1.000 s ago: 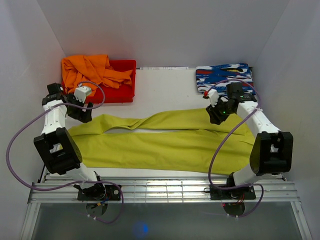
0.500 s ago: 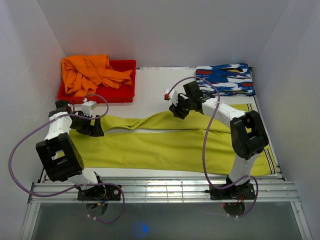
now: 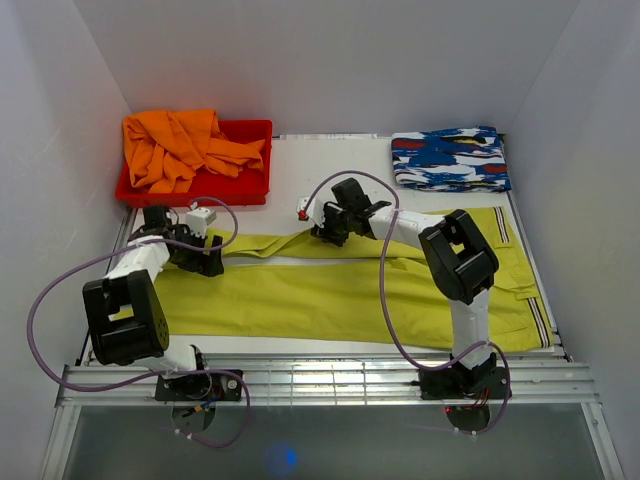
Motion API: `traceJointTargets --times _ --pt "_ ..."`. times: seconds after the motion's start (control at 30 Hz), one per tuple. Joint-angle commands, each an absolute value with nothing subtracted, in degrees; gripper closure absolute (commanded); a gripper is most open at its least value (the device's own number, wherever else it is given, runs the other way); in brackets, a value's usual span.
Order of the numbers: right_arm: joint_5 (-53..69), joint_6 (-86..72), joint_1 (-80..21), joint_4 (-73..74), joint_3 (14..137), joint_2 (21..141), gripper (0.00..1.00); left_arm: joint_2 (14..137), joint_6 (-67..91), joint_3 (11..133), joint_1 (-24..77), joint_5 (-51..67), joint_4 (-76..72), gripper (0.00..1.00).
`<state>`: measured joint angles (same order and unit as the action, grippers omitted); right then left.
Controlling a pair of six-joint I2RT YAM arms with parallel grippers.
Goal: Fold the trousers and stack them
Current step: Flatten the trousers out
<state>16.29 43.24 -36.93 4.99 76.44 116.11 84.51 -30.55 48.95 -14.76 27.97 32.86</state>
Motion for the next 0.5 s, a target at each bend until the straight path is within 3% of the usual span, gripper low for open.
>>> traceJointTargets --times 0.0,0.3,0.47 --pt "13.28 45.70 -36.91 1.50 79.63 118.30 0.52 82.35 -28.31 46.68 -10.73 20.05 22.87 0.02" --pt "15.38 46.06 -36.83 0.79 80.68 115.31 0.54 84.02 -26.63 46.67 -10.02 18.54 21.18 0.02" --pt "17.66 47.19 -36.91 4.39 84.89 119.26 0.54 84.72 -25.93 47.63 -10.02 18.81 21.62 0.02"
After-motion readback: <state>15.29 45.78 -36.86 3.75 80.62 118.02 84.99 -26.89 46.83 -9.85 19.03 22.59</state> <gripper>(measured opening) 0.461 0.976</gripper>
